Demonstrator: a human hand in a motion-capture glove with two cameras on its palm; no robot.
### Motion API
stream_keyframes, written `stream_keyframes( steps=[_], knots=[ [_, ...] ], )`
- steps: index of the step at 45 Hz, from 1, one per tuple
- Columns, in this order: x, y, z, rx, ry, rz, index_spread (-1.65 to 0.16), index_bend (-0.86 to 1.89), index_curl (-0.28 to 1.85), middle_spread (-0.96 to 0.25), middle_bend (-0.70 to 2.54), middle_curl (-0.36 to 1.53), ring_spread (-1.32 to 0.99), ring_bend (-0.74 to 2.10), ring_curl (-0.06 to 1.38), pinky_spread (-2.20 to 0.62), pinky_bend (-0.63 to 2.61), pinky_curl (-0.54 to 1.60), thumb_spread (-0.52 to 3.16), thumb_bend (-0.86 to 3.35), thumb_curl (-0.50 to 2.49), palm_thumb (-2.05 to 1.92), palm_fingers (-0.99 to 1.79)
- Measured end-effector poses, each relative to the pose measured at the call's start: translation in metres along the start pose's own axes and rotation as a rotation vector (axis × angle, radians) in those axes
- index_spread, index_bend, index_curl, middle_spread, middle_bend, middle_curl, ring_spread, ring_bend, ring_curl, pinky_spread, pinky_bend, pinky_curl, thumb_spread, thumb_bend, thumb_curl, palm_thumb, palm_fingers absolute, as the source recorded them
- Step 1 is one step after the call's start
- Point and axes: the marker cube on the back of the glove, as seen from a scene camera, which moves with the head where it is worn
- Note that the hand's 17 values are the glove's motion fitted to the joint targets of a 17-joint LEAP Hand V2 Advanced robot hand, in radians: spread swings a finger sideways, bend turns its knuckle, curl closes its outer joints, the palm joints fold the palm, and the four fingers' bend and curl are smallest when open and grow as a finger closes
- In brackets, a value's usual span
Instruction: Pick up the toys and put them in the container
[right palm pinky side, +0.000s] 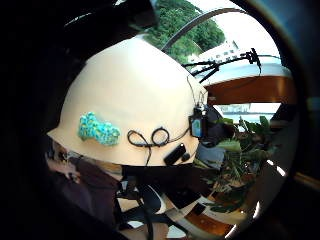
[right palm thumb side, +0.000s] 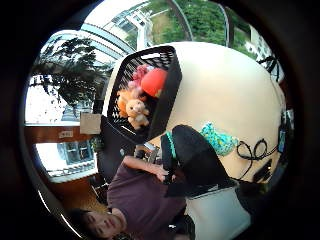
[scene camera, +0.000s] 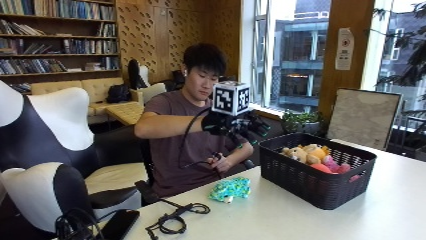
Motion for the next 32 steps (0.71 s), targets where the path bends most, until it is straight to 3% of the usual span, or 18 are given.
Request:
stream_keyframes(
  steps=[18,24,30,31,32],
  knots=[
    [0.005,0.032,0.197,-0.203,-0.074,0.035,-0.22,0.04,0.11,0.01,0.15,0.23,0.02,0.28,0.44,0.05,0.94,0.37,1.25,-0.03,0.33,0.00,-0.26],
    [0.008,0.029,0.218,-0.132,-0.052,0.061,-0.21,0.02,0.10,0.02,0.13,0.23,0.03,0.29,0.44,0.05,1.03,0.39,1.22,-0.04,0.32,-0.03,-0.22],
    [0.006,0.028,0.221,-0.063,-0.014,0.010,-0.24,0.15,0.12,-0.08,0.25,0.26,-0.08,0.58,0.50,0.00,0.94,0.36,1.18,-0.02,0.32,0.00,0.15],
    [0.006,0.027,0.222,-0.034,-0.013,-0.006,-0.25,0.18,0.12,-0.10,0.29,0.27,-0.12,0.65,0.52,-0.07,0.94,0.36,1.18,-0.02,0.32,0.00,0.31],
    [0.006,0.027,0.222,0.002,-0.014,-0.019,-0.25,0.14,0.11,-0.09,0.25,0.26,-0.11,0.60,0.48,-0.02,0.91,0.33,1.17,-0.02,0.32,0.00,0.16]
  ],
)
